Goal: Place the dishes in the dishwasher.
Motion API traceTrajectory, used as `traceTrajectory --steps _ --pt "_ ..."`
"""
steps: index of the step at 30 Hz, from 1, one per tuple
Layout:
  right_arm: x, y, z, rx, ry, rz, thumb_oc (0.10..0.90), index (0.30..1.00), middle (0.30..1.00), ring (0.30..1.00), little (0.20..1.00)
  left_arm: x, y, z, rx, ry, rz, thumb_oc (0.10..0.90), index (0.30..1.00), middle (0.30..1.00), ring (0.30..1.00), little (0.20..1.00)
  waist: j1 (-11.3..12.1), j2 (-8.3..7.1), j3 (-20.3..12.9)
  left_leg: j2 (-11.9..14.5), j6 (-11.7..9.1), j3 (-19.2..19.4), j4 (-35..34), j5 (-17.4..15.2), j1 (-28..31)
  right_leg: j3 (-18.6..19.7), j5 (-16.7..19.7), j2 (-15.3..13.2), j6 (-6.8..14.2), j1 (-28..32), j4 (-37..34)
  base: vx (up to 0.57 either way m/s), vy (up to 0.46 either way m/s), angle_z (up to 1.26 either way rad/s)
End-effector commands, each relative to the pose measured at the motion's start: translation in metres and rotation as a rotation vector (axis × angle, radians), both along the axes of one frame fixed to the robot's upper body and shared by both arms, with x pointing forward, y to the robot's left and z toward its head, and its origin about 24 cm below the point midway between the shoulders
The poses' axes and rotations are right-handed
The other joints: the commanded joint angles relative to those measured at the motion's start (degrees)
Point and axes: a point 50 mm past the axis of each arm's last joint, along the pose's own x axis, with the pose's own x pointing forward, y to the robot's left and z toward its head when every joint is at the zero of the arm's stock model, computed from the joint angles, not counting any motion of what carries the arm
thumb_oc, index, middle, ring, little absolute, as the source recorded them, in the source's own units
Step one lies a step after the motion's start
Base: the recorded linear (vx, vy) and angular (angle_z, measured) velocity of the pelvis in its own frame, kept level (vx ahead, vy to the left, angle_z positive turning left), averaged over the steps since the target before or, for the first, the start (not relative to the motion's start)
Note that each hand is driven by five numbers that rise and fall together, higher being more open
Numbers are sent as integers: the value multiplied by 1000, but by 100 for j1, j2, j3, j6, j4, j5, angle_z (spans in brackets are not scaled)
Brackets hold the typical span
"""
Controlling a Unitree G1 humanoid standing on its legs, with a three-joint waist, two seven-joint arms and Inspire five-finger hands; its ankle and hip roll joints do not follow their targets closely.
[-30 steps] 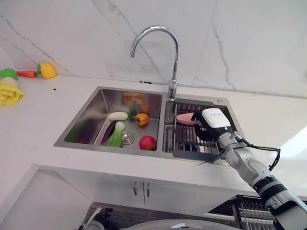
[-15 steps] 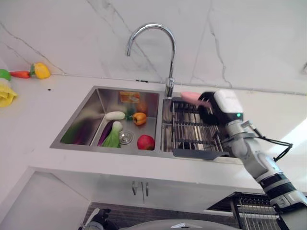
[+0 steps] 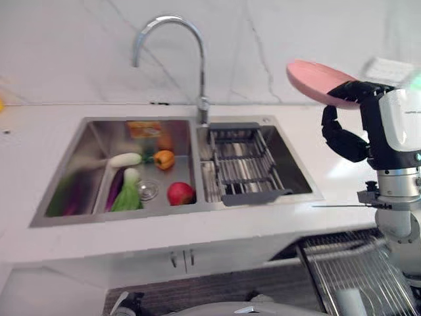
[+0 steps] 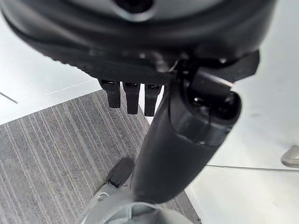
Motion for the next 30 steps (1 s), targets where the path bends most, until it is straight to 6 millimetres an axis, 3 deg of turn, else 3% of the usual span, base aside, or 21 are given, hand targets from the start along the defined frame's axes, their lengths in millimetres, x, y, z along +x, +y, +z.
traceTrajectory --steps 1,4,7,8,13,14,18,20,26,28,29,30 --pt "-9 -14 48 -120 -247 -103 400 300 300 300 300 0 4 1 -12 -32 92 800 900 900 900 900 171 80 -15 135 35 138 53 -613 -84 -534 472 -778 314 -195 215 -133 -3 -63" --pt "-10 -24 47 -235 -199 -169 400 300 300 300 300 -10 7 0 -9 -13 132 800 900 900 900 900 177 124 46 239 87 338 65 -521 -197 -596 189 -887 314 -62 684 -153 54 -69" --pt "-7 -30 45 -321 -148 -197 400 300 300 300 300 -18 2 -3 -34 0 157 800 900 900 900 900 223 151 9 229 136 591 84 -430 -329 -469 -363 -791 240 188 1228 -170 22 -104" --pt "-4 -33 39 -344 -100 -207 400 300 300 300 300 -20 -2 -4 -61 -14 179 800 900 900 900 900 316 63 -89 212 108 809 96 -336 -446 -358 -630 -548 236 488 1097 -114 -69 -88" --pt "0 -42 25 -382 -33 -272 400 300 300 300 300 -6 -7 -2 -94 -90 223 800 900 900 900 900 478 2 -190 476 -109 1227 122 -10 -468 -156 -775 -61 142 737 123 -76 -221 -83" --pt "0 -48 23 -412 -10 -307 400 300 300 300 300 2 -10 -1 -108 -128 222 800 900 900 900 900 457 33 -212 548 -177 1228 150 96 -510 -81 -906 108 59 809 -151 -33 -200 -82" --pt "-1 -57 23 -427 -5 -346 400 300 300 300 300 9 -19 -1 -138 -153 203 800 900 900 900 900 410 132 -223 713 -293 1289 181 260 -544 -71 -973 300 -33 874 -385 -22 -151 -45" --pt "0 -63 24 -419 -5 -370 400 300 300 300 300 14 -31 -2 -183 -158 154 800 900 900 900 900 327 273 -217 862 -402 1306 224 415 -553 -15 -1111 524 -150 941 -590 -32 -191 -10" --pt "2 -65 18 -392 10 -361 400 300 300 300 300 14 -45 -6 -224 -127 92 800 900 900 900 900 149 508 -165 1109 -557 1396 300 575 -480 142 -1320 778 -328 987 -677 -15 -119 -8" --pt "8 -57 3 -364 65 -302 400 300 300 300 300 12 -54 -8 -239 -106 36 800 900 900 900 900 20 665 -133 1256 -648 1638 432 605 -344 292 -1407 855 -382 975 -702 -1 -105 -19" --pt "8 -56 3 -364 66 -299 400 300 300 300 300 12 -54 -8 -238 -105 37 800 900 900 900 900 26 663 -131 1269 -657 1654 442 603 -333 309 -1410 862 -389 978 -703 4 -101 -39" --pt "12 -50 -10 -340 127 -252 400 300 300 300 300 15 -57 -7 -244 -109 8 800 900 900 900 900 5 712 -102 1372 -708 1740 592 607 -309 370 -1461 894 -425 980 -712 -3 -62 -42"
